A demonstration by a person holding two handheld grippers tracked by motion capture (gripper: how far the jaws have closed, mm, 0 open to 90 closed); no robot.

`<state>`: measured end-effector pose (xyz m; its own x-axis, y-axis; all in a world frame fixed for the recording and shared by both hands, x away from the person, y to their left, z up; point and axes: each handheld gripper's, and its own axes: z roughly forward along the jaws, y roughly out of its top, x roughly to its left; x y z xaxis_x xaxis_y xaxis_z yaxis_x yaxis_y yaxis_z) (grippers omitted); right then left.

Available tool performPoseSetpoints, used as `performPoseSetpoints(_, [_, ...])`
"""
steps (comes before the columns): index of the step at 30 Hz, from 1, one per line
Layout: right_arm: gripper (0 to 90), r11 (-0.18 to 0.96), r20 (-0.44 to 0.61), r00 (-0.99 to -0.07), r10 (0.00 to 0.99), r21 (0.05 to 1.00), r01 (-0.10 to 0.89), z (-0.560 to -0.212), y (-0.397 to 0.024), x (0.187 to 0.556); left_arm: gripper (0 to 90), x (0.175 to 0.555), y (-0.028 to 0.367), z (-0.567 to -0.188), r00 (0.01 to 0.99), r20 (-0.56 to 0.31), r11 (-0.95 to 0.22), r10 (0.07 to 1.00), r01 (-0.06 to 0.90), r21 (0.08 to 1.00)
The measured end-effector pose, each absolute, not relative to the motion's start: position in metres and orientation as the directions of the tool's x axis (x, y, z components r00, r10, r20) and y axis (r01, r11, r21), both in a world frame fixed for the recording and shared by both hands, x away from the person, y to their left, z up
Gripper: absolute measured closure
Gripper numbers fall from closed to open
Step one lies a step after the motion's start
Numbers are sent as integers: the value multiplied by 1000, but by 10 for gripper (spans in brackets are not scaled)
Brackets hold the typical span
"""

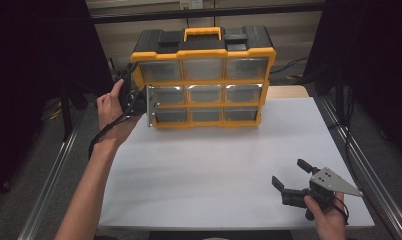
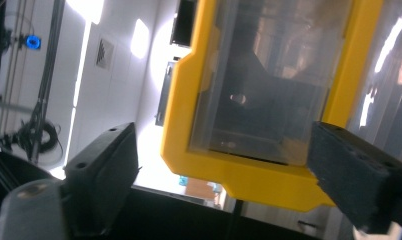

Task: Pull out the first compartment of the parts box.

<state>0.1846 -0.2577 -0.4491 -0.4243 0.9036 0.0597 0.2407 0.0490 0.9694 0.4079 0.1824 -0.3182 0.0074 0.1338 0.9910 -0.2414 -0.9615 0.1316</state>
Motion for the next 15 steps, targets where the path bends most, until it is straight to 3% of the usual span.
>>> performPoseSetpoints(7, [4, 51, 57, -425, 903, 970, 240, -449, -258, 185, 310, 416, 179, -319, 17, 994, -964, 111, -241, 111])
performPoseSetpoints(12, [4, 48, 58, -421, 905, 970, 238, -449, -258, 184, 332, 423, 175, -321, 6, 996, -970, 92, -225, 91])
performPoseSetpoints(15, [4, 50, 58, -424, 904, 970, 239, -449, -258, 184, 417, 428, 173, -321, 17, 996, -972, 88, -216, 90])
